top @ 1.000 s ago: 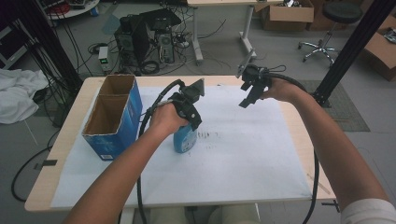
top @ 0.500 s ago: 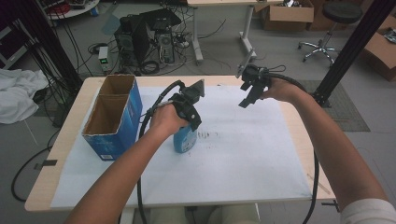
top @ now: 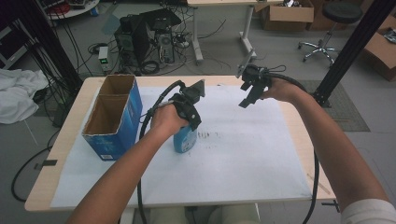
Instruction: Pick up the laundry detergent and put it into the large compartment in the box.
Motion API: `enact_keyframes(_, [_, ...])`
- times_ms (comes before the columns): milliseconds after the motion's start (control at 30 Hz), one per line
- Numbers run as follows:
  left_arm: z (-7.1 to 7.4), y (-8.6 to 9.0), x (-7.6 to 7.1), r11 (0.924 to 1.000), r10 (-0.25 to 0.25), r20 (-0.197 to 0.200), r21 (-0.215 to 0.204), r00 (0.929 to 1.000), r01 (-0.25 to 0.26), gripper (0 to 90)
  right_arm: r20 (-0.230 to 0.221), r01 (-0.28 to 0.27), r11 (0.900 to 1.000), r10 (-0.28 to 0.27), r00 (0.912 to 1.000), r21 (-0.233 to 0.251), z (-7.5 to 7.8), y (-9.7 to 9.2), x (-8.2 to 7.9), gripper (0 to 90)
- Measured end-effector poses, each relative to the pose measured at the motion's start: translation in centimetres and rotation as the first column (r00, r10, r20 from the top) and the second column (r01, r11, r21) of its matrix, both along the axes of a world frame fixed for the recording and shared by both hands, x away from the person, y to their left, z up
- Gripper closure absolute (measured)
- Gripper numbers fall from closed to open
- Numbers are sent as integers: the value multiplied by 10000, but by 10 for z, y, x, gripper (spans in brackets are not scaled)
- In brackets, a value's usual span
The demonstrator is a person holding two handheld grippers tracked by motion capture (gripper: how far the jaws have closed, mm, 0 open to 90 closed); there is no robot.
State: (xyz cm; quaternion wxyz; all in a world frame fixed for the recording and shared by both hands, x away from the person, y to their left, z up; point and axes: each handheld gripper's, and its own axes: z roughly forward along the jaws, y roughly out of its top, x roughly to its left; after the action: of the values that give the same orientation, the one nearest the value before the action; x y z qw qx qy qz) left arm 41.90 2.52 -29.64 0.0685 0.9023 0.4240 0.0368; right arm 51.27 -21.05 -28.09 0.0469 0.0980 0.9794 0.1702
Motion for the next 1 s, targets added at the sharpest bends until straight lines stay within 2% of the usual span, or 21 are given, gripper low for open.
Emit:
enact_keyframes(567, [1,2,0,10000,5,123,82,9999,-6,369,15,-32,10000,32,10000,-1,0,1,-1,171])
enact_keyframes(1000, [3,4,1,10000,46,49,-71,10000,-45,376,4,-59,10000,59,10000,4,1,1,-1,171])
